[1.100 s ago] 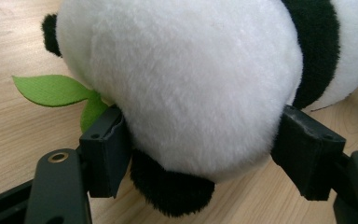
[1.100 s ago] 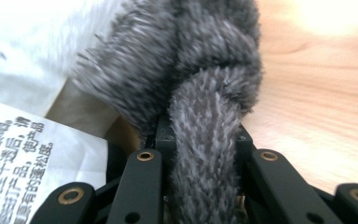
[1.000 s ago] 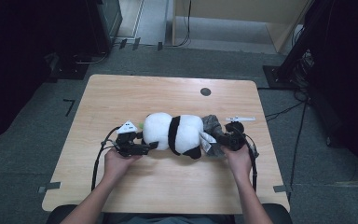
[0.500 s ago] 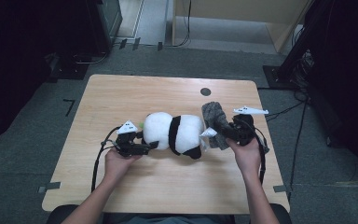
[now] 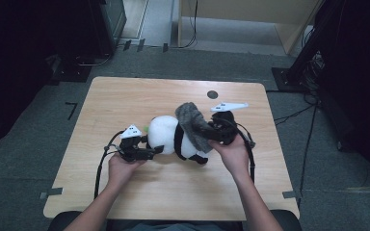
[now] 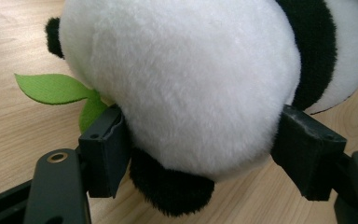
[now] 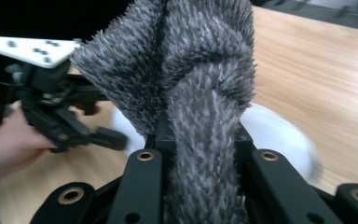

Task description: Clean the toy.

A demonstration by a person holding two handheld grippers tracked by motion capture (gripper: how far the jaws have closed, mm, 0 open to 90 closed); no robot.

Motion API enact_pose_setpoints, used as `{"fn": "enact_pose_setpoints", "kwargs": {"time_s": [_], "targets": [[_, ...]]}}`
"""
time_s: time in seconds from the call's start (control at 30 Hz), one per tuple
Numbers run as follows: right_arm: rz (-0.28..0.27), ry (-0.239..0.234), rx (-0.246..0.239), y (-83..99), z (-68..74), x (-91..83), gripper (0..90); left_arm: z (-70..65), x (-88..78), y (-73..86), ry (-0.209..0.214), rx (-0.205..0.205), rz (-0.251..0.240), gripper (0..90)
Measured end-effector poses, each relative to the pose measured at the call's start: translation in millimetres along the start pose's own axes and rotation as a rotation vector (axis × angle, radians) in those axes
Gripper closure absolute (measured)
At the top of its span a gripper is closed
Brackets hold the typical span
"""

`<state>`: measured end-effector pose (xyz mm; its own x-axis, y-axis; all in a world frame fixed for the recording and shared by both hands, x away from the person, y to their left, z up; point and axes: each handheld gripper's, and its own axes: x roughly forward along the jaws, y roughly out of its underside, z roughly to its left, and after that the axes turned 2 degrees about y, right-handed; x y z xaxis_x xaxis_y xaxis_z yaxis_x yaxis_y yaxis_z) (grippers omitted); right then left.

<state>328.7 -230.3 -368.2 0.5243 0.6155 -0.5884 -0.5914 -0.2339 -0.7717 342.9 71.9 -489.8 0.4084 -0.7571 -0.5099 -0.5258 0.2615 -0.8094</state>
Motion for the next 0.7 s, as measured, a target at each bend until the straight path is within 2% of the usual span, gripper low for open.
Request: {"fn": "enact_pose_setpoints", "kwargs": {"time_s": [0.2,0.43,0.57,0.7], "targets": [[0.037,-0.058,-0.039,-14.0,19.5,34.7,74.0,-0.2,-0.2,-0.1,-0.002,0.002,0.001,25.3],[0.053,-0.123,-0.017,-25.7,30.1,68.2,74.0,-0.1,-0.3,-0.1,0.000,0.001,-0.003,25.3],[0.074,-0.158,0.010,-25.8,33.0,82.4,74.0,-0.6,-0.4,-0.2,-0.002,0.003,-0.004,25.3],[0.103,-0.160,0.009,-21.6,34.4,93.7,73.6,-0.8,-0.5,-0.2,-0.004,0.003,0.000,25.3]]}}
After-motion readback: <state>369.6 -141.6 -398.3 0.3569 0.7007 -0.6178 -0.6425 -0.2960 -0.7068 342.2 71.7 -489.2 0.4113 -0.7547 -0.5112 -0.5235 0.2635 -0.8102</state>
